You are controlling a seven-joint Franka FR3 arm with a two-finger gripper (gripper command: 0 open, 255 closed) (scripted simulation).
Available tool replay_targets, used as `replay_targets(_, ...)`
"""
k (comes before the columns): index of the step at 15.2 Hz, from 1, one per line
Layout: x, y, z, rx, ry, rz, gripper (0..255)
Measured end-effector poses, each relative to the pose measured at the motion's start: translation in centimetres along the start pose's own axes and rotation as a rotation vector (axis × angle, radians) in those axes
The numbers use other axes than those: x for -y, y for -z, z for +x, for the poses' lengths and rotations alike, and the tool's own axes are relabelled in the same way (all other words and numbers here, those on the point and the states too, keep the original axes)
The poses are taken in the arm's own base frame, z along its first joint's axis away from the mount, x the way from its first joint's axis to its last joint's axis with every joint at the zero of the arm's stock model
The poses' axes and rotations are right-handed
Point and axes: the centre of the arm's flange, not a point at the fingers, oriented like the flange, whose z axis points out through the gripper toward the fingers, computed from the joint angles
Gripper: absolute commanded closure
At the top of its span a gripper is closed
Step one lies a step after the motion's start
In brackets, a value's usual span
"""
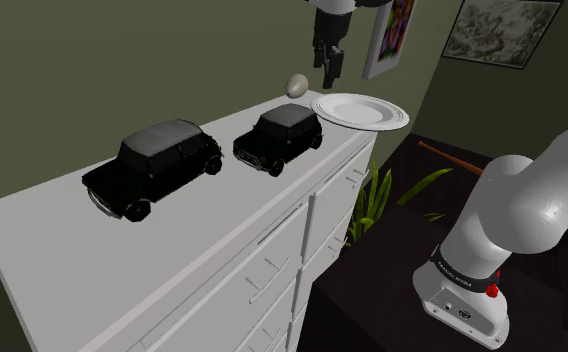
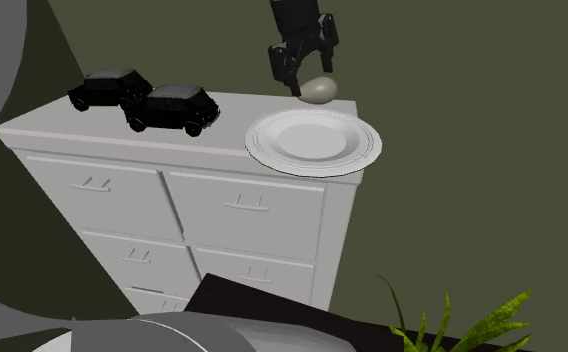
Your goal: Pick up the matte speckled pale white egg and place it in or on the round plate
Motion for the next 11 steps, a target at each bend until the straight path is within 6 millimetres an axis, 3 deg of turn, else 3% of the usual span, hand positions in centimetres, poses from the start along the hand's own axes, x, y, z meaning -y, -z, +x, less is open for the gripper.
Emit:
replay_targets(4, 0.0, -2.0, 0.1, 0.0, 0.001, -0.001, 0)
replay_targets(10, 0.1, -2.4, -0.1, -0.001, 0.001, -0.001, 0)
replay_targets(11, 0.1, -2.4, -0.1, -0.001, 0.001, -0.001, 255)
